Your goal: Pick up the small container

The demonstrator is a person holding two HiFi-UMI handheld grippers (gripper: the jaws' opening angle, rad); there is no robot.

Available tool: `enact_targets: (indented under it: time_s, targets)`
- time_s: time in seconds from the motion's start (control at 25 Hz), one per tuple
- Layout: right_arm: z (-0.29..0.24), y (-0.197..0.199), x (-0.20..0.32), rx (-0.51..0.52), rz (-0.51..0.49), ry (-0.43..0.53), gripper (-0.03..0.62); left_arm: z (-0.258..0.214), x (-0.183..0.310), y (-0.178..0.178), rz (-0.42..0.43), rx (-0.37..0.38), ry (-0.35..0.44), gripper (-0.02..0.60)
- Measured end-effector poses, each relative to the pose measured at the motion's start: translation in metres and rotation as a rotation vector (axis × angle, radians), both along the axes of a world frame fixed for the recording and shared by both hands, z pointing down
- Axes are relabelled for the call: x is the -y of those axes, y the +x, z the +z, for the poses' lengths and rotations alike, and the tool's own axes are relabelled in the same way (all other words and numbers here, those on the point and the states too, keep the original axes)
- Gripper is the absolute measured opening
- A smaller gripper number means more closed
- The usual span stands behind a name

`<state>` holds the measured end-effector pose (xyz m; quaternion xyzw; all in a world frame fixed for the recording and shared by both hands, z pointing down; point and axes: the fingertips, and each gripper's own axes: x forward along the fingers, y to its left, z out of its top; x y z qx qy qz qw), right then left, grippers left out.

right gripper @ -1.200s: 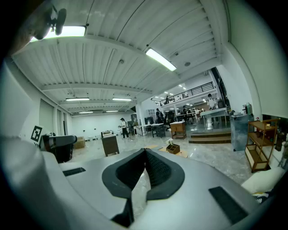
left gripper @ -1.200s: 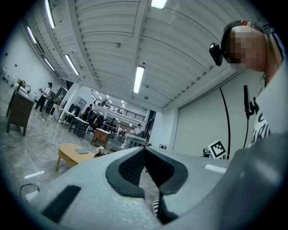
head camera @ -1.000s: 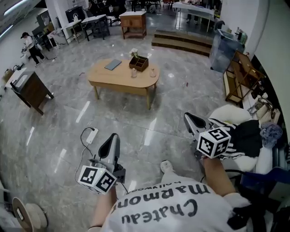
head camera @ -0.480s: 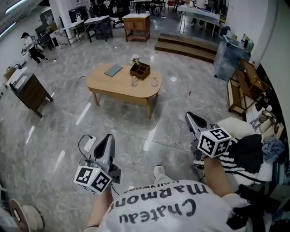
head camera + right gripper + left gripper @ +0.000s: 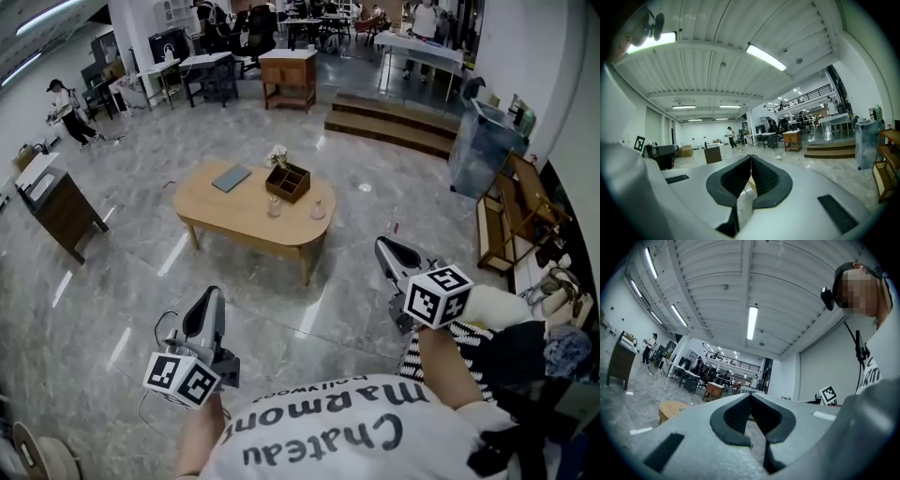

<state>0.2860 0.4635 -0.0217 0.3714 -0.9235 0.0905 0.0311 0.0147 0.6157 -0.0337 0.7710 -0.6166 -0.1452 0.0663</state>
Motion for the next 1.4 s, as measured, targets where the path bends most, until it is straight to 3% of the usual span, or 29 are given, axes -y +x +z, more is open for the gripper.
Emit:
enact_targets:
  time_s: [0.2,0.4,0.64,0.88,1.4]
  targets:
    - [0.019,0.009,0.037,0.000,0.019,-0.032,0.014,0.008,0.036,0.001,0.001,-0.025,-0.006,0.014]
    - [0.039,0.022,0.069,0.057,0.101,-0.076,0.014,0.022,0.071,0.003,0.019,-0.009,-0.052,0.014]
    - [0.065,0.001,0.105,0.024,0.095,-0.134,0.014,0.038,0.112,-0.003,0.055,0.009,-0.095,0.014]
    - [0.072,-0.037,0.157,0.012,0.092,-0.149,0.014,0.039,0.169,-0.039,0.056,-0.005,-0.095,0.014]
    - [0.037,-0.131,0.298,0.028,0.139,-0.087,0.014,0.015,0.327,-0.142,0.107,0.007,-0.036,0.014]
